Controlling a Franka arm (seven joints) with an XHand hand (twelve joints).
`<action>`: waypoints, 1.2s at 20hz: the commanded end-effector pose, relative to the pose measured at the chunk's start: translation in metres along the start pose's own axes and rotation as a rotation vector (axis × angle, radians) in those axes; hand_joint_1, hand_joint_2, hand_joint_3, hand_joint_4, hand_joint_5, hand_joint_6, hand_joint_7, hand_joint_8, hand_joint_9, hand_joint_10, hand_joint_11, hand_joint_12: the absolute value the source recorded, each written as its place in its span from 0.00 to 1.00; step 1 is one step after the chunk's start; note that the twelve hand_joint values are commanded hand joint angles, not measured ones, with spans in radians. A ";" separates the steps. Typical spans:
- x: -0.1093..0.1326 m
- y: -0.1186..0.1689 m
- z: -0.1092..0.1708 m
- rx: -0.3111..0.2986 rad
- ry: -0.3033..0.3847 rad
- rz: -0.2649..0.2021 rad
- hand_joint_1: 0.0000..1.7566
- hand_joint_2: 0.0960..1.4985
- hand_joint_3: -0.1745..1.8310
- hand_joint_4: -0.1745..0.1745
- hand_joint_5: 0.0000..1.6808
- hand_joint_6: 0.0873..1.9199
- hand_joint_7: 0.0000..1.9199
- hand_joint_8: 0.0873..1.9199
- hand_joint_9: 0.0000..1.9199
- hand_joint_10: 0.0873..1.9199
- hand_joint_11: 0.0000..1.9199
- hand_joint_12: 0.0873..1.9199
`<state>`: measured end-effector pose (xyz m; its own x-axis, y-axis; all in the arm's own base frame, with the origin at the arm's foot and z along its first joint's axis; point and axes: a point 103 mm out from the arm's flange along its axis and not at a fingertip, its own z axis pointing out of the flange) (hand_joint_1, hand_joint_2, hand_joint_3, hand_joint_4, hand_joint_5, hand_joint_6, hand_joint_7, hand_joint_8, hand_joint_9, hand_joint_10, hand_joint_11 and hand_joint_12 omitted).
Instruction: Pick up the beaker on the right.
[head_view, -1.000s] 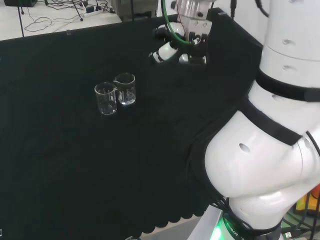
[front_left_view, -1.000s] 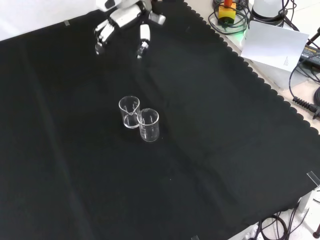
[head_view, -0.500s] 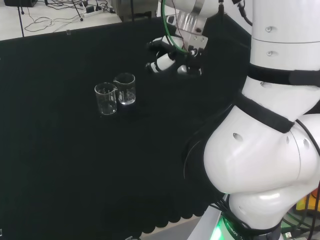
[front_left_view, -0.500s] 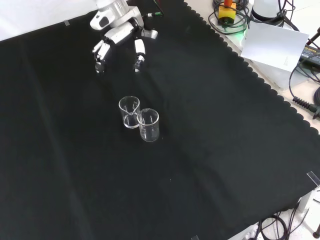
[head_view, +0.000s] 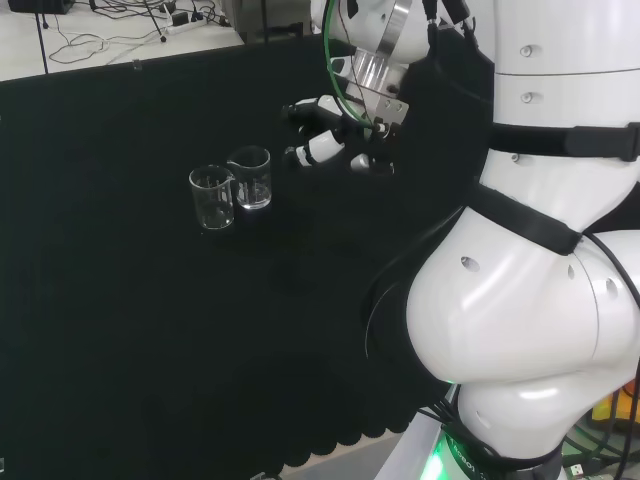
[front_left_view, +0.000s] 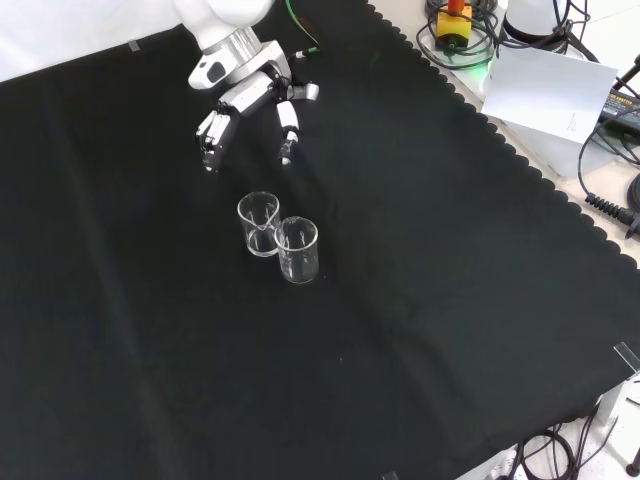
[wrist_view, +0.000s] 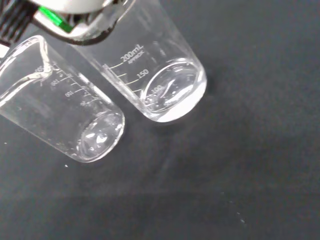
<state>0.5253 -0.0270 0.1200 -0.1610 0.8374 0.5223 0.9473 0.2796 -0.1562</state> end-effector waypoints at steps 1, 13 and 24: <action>0.002 0.008 0.012 -0.021 0.023 -0.025 0.49 0.31 0.37 0.39 0.23 0.00 0.14 0.30 0.23 0.28 0.06 0.71; 0.001 0.029 0.042 -0.011 0.072 -0.055 0.49 0.31 0.38 0.40 0.23 0.00 0.14 0.30 0.22 0.28 0.03 0.71; 0.002 0.044 0.051 -0.048 0.120 -0.112 0.50 0.31 0.39 0.38 0.30 0.00 0.18 0.32 0.25 0.29 0.04 0.72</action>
<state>0.5491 0.0066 0.0759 -0.2156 0.7584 0.6151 0.9417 0.3282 -0.0746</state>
